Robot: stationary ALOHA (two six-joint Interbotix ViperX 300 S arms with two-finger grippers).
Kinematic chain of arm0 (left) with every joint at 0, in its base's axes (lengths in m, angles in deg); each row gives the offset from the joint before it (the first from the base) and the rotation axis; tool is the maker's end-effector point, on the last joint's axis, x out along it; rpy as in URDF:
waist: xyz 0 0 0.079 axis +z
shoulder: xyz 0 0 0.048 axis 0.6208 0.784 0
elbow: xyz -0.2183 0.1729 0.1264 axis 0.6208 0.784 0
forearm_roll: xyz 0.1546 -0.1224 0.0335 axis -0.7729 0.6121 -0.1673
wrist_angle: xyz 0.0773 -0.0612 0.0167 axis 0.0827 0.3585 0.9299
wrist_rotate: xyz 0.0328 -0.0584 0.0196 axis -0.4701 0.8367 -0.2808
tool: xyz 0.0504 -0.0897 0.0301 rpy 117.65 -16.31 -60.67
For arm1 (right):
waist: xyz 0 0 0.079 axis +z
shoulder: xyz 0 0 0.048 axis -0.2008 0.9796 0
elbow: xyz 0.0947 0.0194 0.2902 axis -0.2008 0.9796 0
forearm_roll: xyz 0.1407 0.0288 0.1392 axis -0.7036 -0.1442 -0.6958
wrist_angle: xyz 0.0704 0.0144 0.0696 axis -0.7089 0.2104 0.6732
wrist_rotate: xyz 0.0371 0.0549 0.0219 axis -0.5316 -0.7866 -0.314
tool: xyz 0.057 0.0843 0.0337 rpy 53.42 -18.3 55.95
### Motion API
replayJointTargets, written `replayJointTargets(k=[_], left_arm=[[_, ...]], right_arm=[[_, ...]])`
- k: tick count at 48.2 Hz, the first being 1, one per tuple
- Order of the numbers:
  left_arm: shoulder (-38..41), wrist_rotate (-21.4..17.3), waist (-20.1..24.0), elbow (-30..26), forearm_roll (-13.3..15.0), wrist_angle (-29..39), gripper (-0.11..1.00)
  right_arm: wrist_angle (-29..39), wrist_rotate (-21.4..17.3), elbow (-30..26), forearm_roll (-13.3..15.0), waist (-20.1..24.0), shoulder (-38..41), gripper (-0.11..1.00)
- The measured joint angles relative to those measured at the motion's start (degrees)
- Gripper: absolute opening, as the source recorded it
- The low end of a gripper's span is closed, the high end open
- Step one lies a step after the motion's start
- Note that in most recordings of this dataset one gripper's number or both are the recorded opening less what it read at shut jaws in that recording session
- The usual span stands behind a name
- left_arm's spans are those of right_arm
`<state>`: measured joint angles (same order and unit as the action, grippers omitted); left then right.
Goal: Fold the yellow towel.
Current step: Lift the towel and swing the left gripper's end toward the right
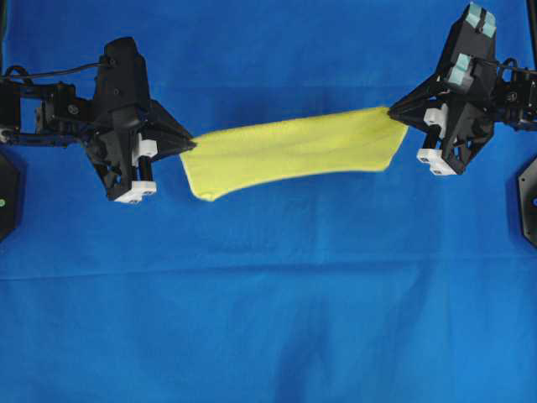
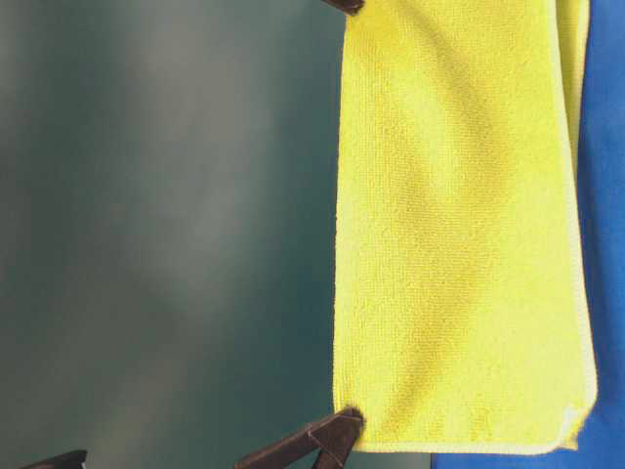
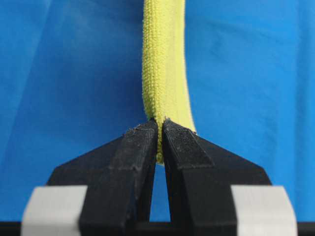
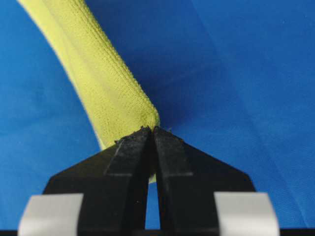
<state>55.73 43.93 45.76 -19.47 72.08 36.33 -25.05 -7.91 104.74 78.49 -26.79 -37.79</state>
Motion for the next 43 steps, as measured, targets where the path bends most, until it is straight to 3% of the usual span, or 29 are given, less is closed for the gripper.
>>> replayJointTargets(k=[8,21,31,43], left_arm=[[0.18,0.18,-2.81,0.0,0.0,-3.34,0.04],[4.92,0.0,-9.84,-2.46,0.0,-16.44,0.04],[12.83,-2.02,-12.04,-7.47,0.0,-23.03,0.04],[23.03,-3.6,-12.83,-16.79,0.09,-24.52,0.04]], right_arm=[[-0.7,0.09,0.0,0.18,-1.93,0.0,0.02],[-6.06,0.44,-2.55,3.6,-10.02,3.6,0.02],[-10.99,0.79,-8.17,7.29,-13.62,10.02,0.02],[-12.83,0.79,-15.73,10.63,-14.33,18.37,0.02]])
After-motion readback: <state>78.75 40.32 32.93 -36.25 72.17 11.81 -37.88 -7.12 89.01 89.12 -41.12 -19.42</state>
